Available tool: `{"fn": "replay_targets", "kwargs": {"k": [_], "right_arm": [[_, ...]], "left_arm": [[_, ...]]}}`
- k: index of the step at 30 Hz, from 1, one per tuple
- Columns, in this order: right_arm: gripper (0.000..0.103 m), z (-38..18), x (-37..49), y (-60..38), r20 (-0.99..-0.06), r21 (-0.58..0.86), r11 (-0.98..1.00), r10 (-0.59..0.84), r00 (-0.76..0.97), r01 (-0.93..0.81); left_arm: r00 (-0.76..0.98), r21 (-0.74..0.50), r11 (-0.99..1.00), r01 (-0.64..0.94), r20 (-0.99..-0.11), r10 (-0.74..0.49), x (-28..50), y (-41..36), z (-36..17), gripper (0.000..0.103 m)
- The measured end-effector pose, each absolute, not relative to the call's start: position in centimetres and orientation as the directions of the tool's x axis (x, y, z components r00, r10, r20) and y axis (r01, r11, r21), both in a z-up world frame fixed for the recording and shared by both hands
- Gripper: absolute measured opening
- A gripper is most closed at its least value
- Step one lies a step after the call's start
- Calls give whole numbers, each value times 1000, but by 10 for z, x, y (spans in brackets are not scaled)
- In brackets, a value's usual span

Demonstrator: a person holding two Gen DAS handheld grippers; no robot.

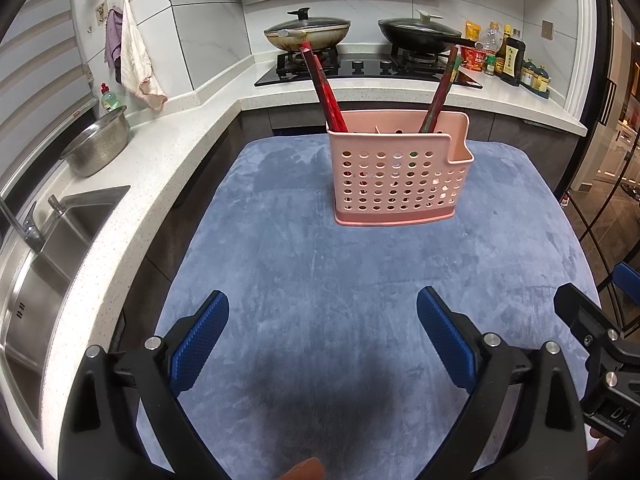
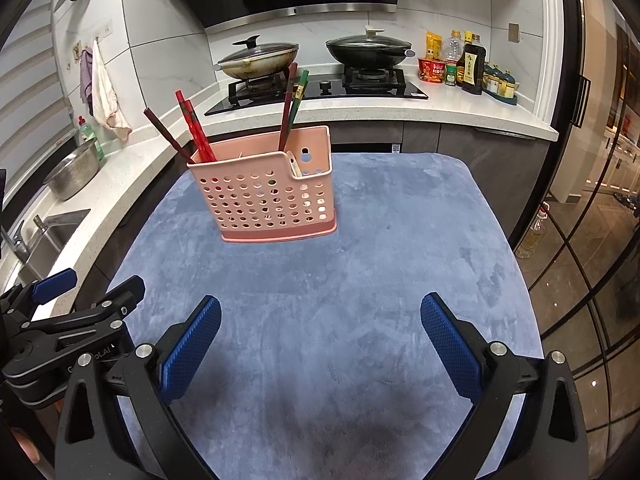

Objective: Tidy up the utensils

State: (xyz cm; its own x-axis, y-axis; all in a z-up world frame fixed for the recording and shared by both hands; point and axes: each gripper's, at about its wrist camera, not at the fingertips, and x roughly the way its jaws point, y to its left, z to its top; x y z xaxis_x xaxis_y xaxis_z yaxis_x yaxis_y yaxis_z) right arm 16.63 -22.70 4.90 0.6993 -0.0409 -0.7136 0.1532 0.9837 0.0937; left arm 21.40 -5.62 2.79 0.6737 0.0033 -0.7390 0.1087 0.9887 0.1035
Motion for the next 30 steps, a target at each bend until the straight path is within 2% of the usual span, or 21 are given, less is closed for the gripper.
{"fn": "replay_targets", "kwargs": {"k": [30], "right_arm": [[96,52,173,-225,-710,88,986,-40,703,144]], "left_arm": [[680,82,992,96,-733,-5,219,-55,31,91]]}}
